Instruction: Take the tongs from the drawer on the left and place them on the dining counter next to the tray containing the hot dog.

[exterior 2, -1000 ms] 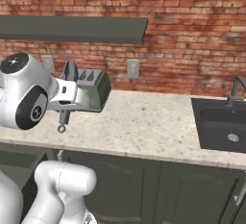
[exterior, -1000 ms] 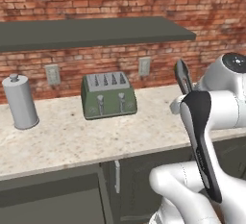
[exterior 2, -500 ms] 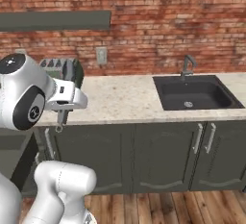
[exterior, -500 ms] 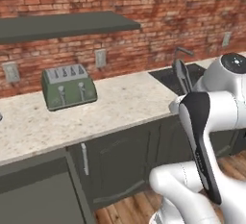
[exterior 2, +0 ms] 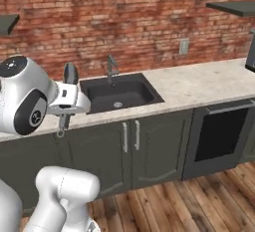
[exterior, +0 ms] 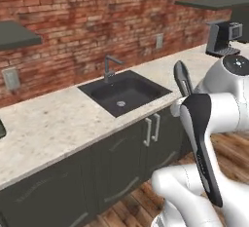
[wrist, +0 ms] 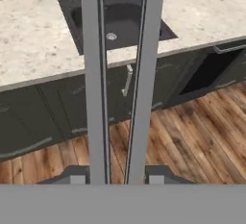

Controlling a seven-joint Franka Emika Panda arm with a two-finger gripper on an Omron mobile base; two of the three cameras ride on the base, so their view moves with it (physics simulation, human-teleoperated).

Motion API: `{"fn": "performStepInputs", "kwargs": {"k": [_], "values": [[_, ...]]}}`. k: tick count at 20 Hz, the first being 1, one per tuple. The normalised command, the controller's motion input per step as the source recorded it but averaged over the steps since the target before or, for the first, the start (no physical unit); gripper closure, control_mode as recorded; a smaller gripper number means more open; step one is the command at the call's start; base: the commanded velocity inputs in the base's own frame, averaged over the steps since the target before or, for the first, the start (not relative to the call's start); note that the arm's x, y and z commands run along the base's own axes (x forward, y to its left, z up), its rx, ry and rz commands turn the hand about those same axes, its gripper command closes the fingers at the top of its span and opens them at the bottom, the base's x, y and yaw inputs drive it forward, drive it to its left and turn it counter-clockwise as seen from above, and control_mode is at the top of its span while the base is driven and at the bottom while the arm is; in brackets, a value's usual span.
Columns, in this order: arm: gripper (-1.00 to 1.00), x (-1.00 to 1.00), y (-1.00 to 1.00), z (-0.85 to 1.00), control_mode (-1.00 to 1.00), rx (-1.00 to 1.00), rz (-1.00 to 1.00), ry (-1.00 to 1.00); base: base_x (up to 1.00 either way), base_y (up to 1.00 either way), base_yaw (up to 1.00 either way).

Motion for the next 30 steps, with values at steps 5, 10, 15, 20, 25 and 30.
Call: {"fn": "performStepInputs", "kwargs": {"k": [5,10,15,20,25,30], "values": [[1.0,0.0,0.0,0.0,1.0,0.0,0.0,0.0,0.12,-0.99,-0.64],[1.0,0.0,0.0,0.0,1.0,0.0,0.0,0.0,0.04,-1.0,-0.67],[1.0,0.0,0.0,0.0,1.0,0.0,0.0,0.0,0.07,-1.0,-0.65],[1.0,0.0,0.0,0.0,1.0,0.0,0.0,0.0,0.21,-0.96,-0.64],[1.0,0.0,0.0,0.0,1.0,0.0,0.0,0.0,0.45,-0.56,-0.64],[1.0,0.0,0.0,0.0,1.0,0.0,0.0,0.0,0.5,-0.14,-0.54]]}}
